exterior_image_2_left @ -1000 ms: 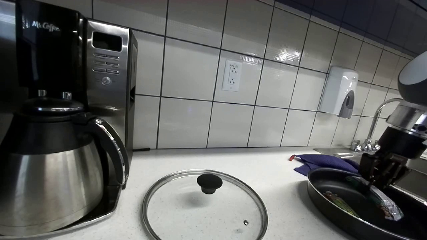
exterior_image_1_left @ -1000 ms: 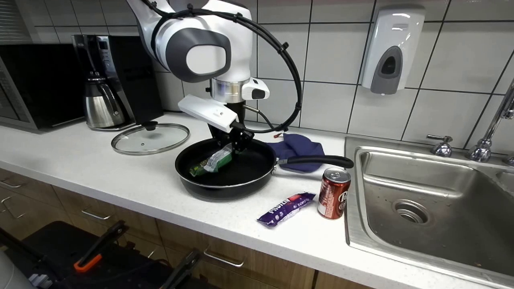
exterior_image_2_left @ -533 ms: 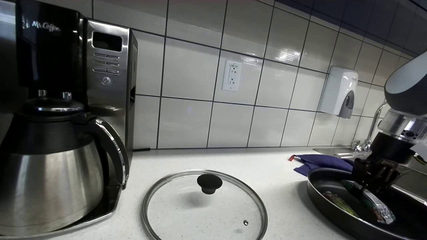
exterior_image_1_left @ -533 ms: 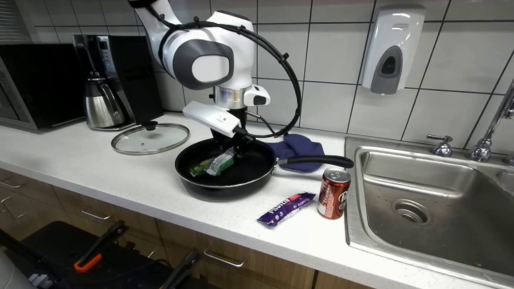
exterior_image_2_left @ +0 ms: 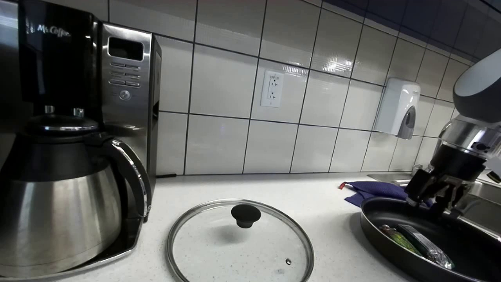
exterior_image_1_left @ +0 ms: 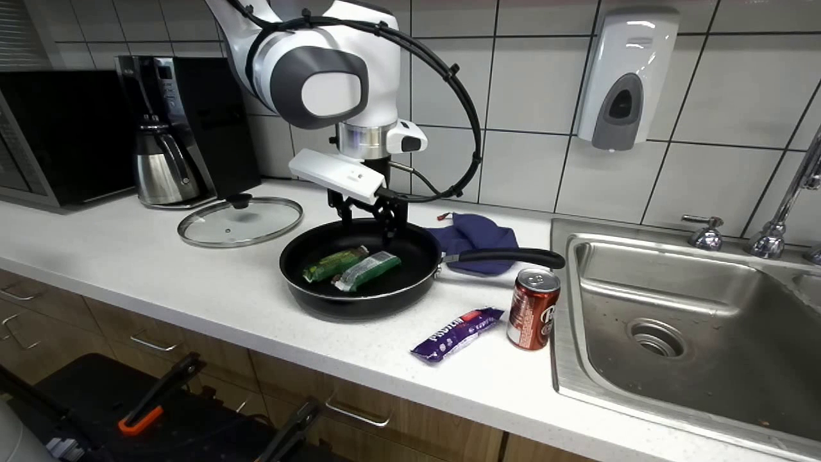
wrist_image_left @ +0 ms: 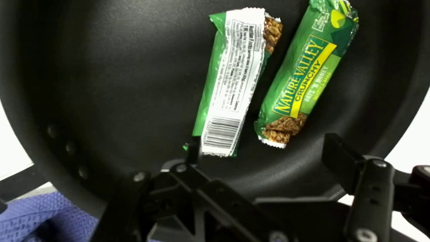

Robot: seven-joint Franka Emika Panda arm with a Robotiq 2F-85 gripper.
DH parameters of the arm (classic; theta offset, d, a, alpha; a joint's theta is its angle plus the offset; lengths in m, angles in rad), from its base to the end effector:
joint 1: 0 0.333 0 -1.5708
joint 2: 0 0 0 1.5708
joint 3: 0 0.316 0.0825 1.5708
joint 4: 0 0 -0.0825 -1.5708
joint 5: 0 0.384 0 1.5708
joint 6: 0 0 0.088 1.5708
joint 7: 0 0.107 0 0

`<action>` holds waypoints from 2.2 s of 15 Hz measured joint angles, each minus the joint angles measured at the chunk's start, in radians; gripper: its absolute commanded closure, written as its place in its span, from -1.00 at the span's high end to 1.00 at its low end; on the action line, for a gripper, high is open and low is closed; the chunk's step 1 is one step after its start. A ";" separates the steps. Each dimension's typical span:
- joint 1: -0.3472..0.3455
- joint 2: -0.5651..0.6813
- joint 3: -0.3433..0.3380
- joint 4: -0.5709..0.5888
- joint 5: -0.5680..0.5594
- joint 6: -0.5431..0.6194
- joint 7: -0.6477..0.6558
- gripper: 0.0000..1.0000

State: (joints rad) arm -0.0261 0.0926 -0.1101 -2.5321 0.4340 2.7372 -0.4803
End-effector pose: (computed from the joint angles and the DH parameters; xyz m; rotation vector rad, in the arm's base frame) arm 0.4626 -0.0805 0.2492 -2.9918 0.0676 -0.2439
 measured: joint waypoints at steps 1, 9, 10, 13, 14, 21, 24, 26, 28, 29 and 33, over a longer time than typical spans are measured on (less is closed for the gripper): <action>-0.006 -0.019 0.003 -0.007 -0.007 -0.006 0.000 1.00; -0.062 -0.236 -0.033 -0.150 -0.289 -0.063 0.156 1.00; -0.072 -0.264 -0.039 -0.167 -0.317 -0.079 0.180 1.00; -0.113 -0.337 -0.060 -0.212 -0.381 -0.109 0.247 1.00; -0.132 -0.357 -0.070 -0.224 -0.398 -0.115 0.264 1.00; -0.222 -0.393 -0.112 -0.244 -0.465 -0.140 0.300 1.00; -0.222 -0.393 -0.112 -0.244 -0.466 -0.142 0.302 1.00; -0.222 -0.393 -0.112 -0.244 -0.466 -0.142 0.302 1.00; -0.222 -0.393 -0.112 -0.244 -0.466 -0.142 0.302 1.00; -0.222 -0.393 -0.112 -0.244 -0.466 -0.142 0.303 1.00; -0.222 -0.393 -0.112 -0.244 -0.466 -0.142 0.303 1.00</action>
State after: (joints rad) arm -0.2483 -0.3008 -0.2220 -2.7757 -0.0318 2.5947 -0.1775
